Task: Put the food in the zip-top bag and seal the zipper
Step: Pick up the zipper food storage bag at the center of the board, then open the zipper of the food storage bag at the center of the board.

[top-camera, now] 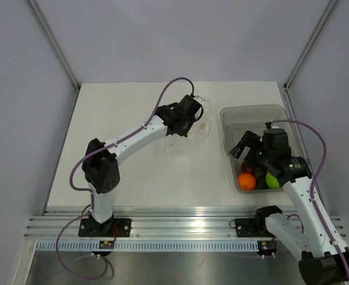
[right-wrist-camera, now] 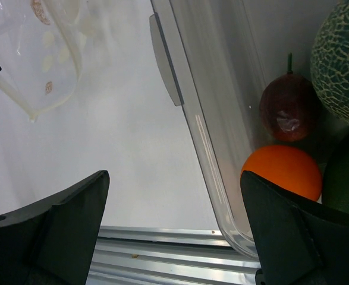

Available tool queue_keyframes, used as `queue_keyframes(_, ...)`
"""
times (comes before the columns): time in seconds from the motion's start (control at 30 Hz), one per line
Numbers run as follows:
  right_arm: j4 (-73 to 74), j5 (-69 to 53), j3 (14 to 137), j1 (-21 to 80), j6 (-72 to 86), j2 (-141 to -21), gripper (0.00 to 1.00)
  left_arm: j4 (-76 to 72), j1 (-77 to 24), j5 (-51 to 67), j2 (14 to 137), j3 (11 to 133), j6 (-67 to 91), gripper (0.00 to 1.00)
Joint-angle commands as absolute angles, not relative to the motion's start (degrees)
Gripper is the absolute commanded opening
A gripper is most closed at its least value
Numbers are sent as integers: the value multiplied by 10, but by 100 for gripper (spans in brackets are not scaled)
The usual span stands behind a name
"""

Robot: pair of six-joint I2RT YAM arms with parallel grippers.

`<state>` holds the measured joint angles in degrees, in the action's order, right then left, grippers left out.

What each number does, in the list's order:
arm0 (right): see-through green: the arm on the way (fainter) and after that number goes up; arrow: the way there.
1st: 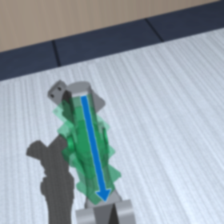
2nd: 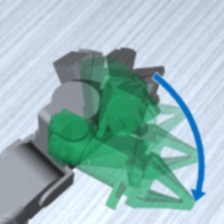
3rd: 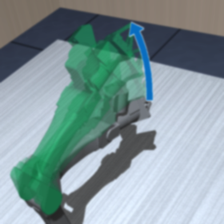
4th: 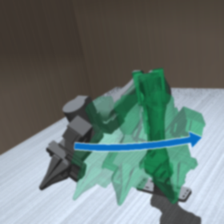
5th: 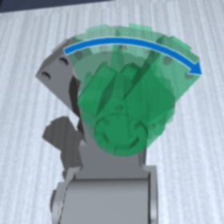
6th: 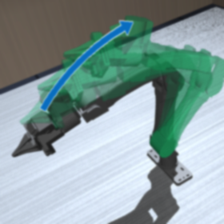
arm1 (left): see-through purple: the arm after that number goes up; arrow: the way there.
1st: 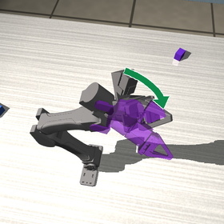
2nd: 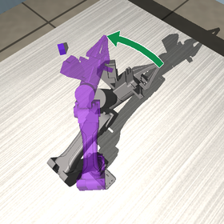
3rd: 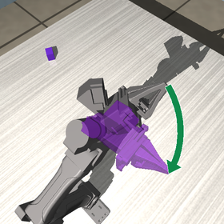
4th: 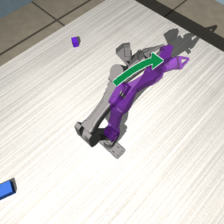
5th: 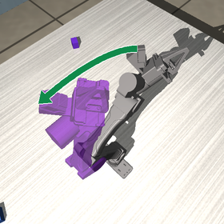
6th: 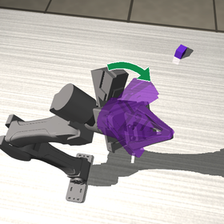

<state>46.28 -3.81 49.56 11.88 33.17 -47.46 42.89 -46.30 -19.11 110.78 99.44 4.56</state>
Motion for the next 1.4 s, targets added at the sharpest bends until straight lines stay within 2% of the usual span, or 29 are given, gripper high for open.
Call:
queue_keyframes(0.0,400,-91,502,120,331,-463,99,523,-465,-102,1026,1032,119,0)
queue_keyframes(0.27,326,-126,505,170,386,-455,96,537,-464,-39,948,977,211,0)
queue_keyframes(0.43,294,-117,503,223,417,-453,93,531,-465,-24,943,973,235,0)
queue_keyframes(0.83,256,-4,519,374,460,-534,96,533,-464,-29,938,983,250,0)
queue_keyframes(0.97,211,51,527,398,468,-586,91,534,-464,-32,930,975,251,0)
queue_keyframes(1.0,200,57,531,401,468,-609,88,535,-464,-33,927,972,251,0)
queue_keyframes(1.13,157,62,538,403,472,-652,61,540,-462,-36,916,956,252,0)
queue_keyframes(1.17,155,66,541,403,473,-657,46,542,-463,-37,912,948,253,0)
queue_keyframes(1.23,160,69,548,403,471,-667,26,550,-458,-40,897,940,253,0)
queue_keyframes(1.27,163,72,554,403,465,-668,6,552,-455,-41,891,929,252,0)
queue_keyframes(1.3,171,73,557,403,462,-670,0,554,-452,-46,885,923,252,0)
queue_keyframes(1.37,187,70,577,403,451,-674,0,561,-447,-45,861,911,251,0)
